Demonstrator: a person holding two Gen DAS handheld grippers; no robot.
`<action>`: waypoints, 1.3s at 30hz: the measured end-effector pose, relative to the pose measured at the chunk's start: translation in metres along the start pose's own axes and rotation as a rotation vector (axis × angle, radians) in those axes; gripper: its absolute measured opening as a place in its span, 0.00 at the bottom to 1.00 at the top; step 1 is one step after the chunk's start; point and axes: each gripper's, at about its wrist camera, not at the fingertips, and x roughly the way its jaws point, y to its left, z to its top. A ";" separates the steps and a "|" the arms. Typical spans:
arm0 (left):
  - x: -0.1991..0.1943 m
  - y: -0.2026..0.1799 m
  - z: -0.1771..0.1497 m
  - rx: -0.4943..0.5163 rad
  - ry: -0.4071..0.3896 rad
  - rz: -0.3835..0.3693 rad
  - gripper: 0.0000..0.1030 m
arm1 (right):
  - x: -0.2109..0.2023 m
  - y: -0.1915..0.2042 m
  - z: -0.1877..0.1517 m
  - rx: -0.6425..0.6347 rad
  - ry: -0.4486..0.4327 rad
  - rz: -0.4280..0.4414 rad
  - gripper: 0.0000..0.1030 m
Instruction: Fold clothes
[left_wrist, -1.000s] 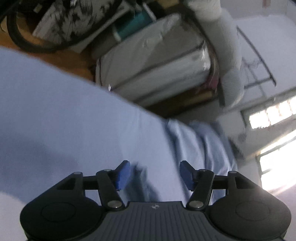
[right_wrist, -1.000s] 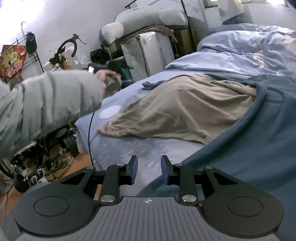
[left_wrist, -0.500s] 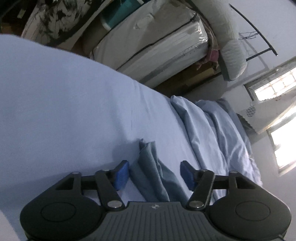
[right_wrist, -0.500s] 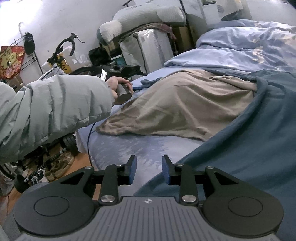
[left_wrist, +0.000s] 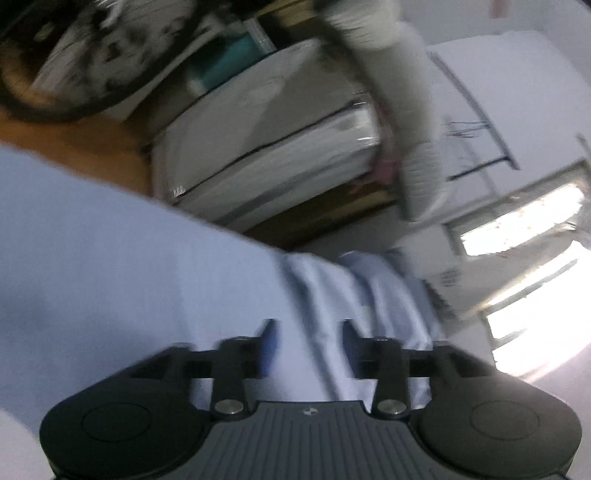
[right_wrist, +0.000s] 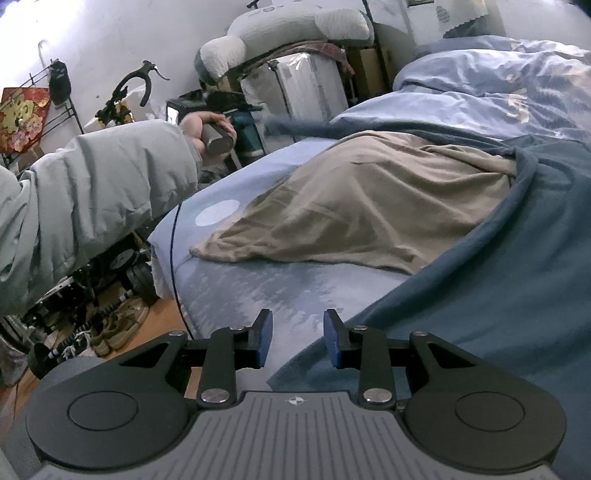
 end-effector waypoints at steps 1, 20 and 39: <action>0.000 0.007 -0.001 -0.010 0.007 0.018 0.44 | -0.001 0.001 0.001 -0.006 -0.002 0.000 0.31; -0.001 0.038 -0.059 -0.023 0.156 0.190 0.55 | 0.002 0.000 0.001 -0.003 0.003 -0.004 0.31; 0.019 -0.015 -0.054 0.141 0.001 0.255 0.06 | -0.020 -0.015 0.007 0.033 -0.047 -0.019 0.31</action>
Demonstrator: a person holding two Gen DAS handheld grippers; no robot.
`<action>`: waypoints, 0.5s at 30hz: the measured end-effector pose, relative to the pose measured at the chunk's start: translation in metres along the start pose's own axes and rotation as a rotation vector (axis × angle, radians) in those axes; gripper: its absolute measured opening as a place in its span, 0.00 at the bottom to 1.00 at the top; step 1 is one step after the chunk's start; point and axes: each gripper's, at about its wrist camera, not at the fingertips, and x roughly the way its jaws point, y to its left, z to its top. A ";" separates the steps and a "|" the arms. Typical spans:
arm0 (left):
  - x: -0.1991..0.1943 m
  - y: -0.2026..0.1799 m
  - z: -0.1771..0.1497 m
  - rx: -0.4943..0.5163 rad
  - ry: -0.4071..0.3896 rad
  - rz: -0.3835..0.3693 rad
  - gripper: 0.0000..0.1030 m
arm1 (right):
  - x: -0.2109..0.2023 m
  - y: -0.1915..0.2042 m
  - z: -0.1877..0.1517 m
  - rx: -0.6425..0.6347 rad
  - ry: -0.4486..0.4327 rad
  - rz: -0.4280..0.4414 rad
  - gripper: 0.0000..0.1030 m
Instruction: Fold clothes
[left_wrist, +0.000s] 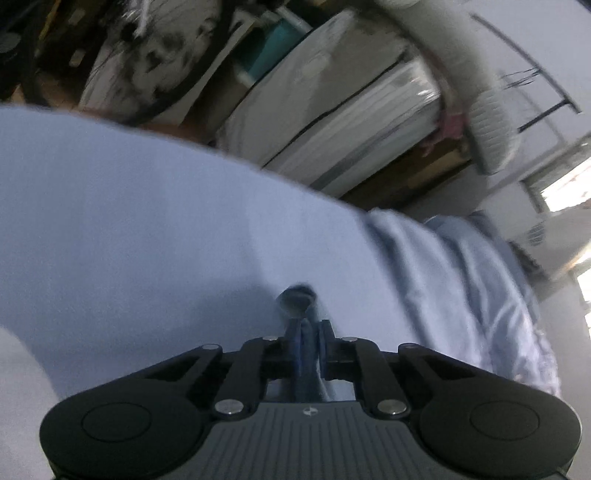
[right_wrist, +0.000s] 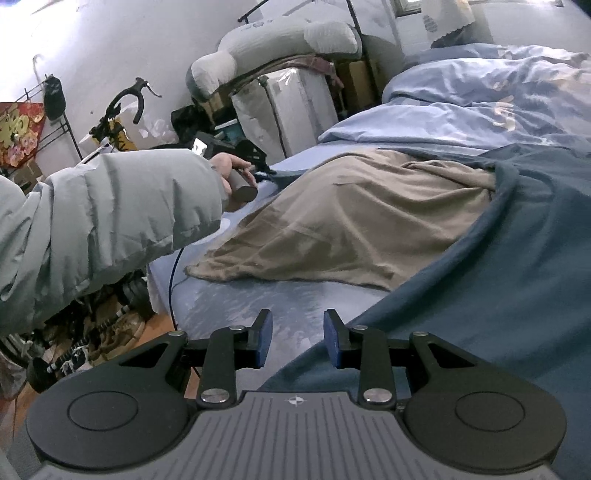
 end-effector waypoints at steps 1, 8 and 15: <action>-0.005 -0.011 0.003 0.011 -0.011 -0.014 0.05 | -0.003 -0.002 0.000 0.003 -0.006 0.001 0.31; -0.037 -0.125 -0.003 0.189 -0.031 -0.175 0.05 | -0.032 -0.022 0.006 0.050 -0.077 -0.004 0.31; -0.081 -0.266 -0.084 0.417 0.072 -0.414 0.05 | -0.092 -0.078 0.017 0.126 -0.177 -0.071 0.32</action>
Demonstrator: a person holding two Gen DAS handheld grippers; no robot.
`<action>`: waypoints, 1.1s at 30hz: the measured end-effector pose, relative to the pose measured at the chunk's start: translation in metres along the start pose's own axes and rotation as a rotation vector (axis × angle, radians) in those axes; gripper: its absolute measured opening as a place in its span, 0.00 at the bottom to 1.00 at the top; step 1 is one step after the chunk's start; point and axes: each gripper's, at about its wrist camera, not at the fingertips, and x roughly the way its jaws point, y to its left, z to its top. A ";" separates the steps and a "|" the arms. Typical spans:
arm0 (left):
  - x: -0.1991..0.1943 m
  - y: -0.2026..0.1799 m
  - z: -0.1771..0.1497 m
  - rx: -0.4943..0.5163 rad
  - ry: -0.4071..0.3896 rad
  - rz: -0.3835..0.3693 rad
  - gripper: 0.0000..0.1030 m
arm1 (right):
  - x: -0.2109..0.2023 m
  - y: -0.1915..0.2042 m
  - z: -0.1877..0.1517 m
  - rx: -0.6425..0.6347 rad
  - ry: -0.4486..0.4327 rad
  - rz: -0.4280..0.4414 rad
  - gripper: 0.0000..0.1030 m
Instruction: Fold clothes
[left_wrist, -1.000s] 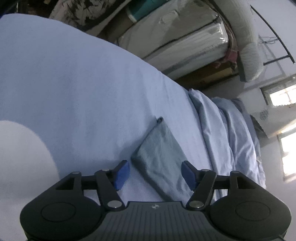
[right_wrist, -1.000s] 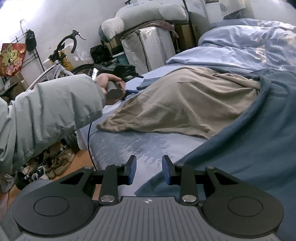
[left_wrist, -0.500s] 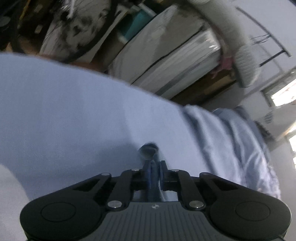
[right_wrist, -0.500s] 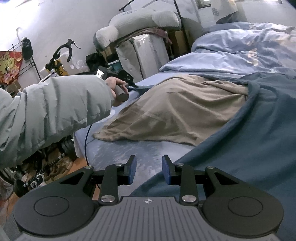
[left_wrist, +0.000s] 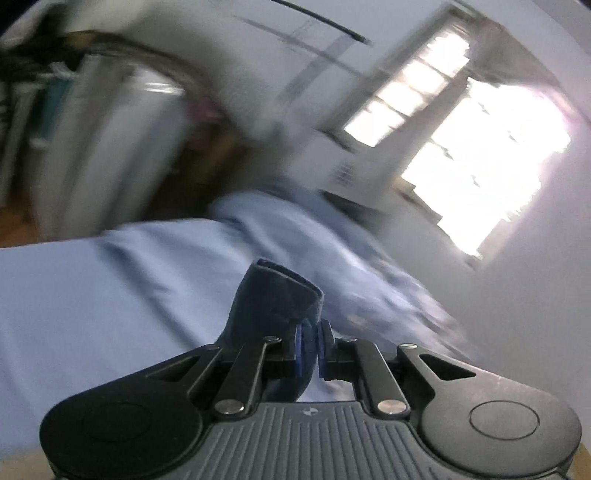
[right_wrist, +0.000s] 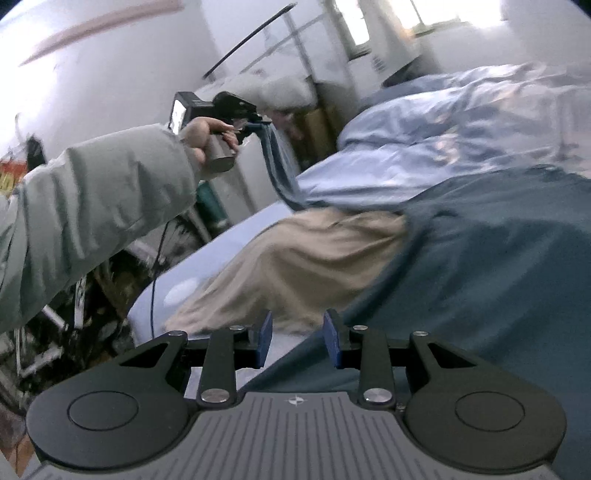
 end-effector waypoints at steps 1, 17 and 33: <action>0.004 -0.023 -0.007 0.022 0.022 -0.032 0.05 | -0.009 -0.011 0.005 0.016 -0.016 -0.013 0.32; 0.070 -0.274 -0.184 0.323 0.320 -0.234 0.05 | -0.107 -0.243 0.020 0.428 -0.248 -0.132 0.39; 0.124 -0.362 -0.399 0.583 0.522 -0.206 0.05 | -0.163 -0.293 0.014 0.514 -0.274 -0.280 0.39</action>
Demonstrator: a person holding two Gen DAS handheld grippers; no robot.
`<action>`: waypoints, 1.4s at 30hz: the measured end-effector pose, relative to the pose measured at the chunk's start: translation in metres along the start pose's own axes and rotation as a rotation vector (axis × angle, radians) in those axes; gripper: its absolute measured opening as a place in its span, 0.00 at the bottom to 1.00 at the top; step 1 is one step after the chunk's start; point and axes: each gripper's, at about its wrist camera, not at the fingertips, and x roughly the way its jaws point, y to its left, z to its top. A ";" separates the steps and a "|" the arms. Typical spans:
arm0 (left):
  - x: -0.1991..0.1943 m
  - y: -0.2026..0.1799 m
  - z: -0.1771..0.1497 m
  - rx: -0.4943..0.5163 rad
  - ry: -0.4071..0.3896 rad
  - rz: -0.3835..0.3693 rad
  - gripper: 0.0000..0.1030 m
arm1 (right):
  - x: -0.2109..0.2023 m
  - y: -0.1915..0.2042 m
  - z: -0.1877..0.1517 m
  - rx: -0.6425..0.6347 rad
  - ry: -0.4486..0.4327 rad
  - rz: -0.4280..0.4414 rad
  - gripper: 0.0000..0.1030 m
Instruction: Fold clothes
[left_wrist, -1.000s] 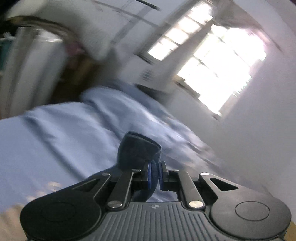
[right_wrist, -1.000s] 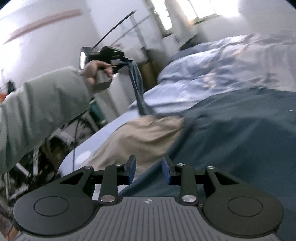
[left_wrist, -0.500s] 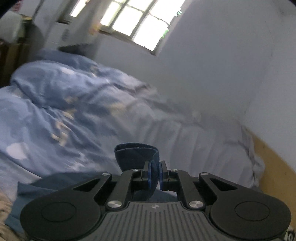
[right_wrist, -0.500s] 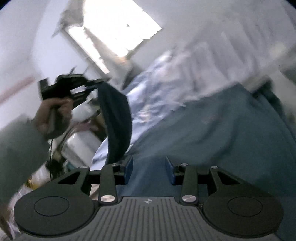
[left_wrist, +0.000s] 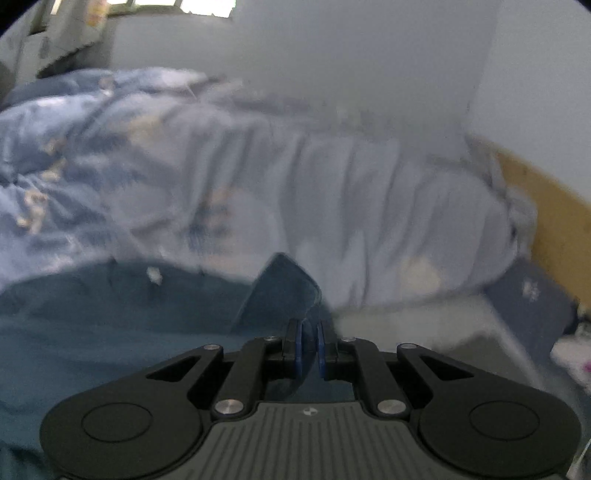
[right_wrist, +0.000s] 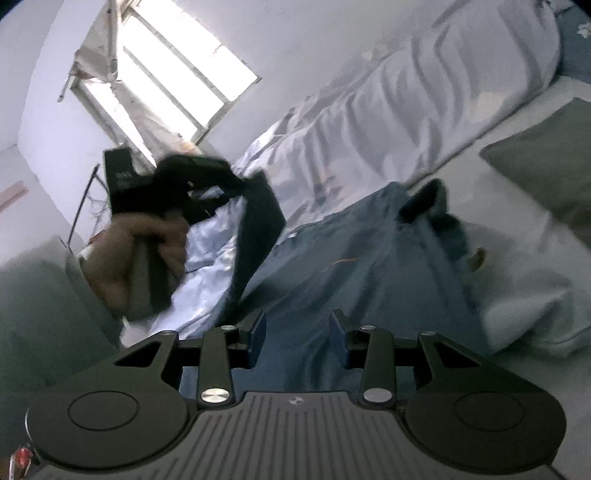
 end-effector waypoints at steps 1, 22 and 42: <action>0.010 -0.005 -0.012 0.010 0.015 0.008 0.05 | -0.001 -0.003 0.001 0.009 0.002 -0.010 0.39; 0.063 -0.040 -0.094 0.027 0.156 -0.055 0.53 | -0.010 -0.016 0.008 -0.005 0.010 -0.038 0.39; -0.101 -0.047 -0.141 0.060 -0.008 -0.176 0.83 | -0.056 -0.037 0.029 0.034 -0.122 -0.027 0.39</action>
